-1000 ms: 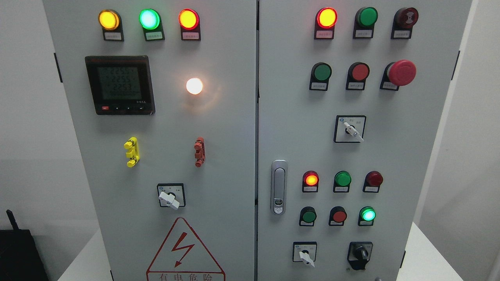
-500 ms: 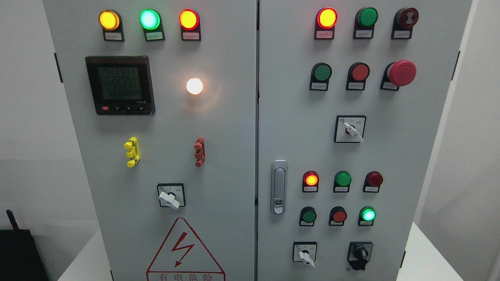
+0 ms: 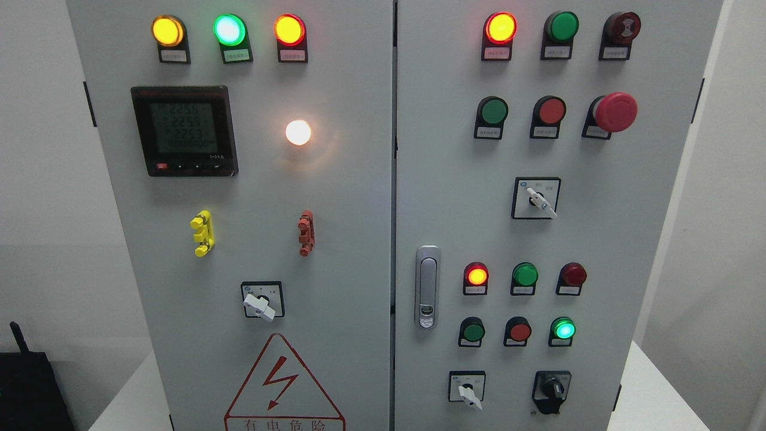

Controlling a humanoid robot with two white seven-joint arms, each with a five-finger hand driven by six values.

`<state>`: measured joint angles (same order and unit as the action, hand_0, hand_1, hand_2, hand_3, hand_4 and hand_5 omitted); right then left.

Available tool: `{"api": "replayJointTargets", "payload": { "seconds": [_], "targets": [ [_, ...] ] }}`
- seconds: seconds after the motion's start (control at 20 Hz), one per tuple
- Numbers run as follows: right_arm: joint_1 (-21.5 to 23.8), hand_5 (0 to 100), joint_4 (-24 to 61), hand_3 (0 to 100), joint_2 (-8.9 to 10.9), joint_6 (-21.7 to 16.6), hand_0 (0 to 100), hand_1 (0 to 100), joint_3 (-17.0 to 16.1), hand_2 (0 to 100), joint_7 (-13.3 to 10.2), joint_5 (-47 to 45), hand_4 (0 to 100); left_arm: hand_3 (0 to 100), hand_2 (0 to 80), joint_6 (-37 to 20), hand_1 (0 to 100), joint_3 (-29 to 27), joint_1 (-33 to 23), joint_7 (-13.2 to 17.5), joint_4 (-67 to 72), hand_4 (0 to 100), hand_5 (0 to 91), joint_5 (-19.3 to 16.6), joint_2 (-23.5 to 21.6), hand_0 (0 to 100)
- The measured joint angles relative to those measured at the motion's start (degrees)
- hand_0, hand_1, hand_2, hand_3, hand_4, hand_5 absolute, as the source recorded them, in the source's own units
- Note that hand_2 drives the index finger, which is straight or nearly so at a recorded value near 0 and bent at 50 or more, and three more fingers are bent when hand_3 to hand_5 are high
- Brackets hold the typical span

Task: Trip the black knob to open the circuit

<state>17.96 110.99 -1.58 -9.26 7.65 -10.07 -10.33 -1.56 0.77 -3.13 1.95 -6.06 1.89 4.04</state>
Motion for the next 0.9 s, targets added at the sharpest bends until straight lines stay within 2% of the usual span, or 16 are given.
{"api": "replayJointTargets", "payload": {
  "seconds": [0.9],
  "targets": [
    [0.0, 0, 0.0, 0, -0.03, -0.4, 0, 0, 0.8, 0, 0.0, 0.0, 0, 0, 0.0, 0.0, 39, 0.0, 0.0, 0.0, 0.0, 0, 0.0, 0.0, 0.0, 12]
  ]
}}
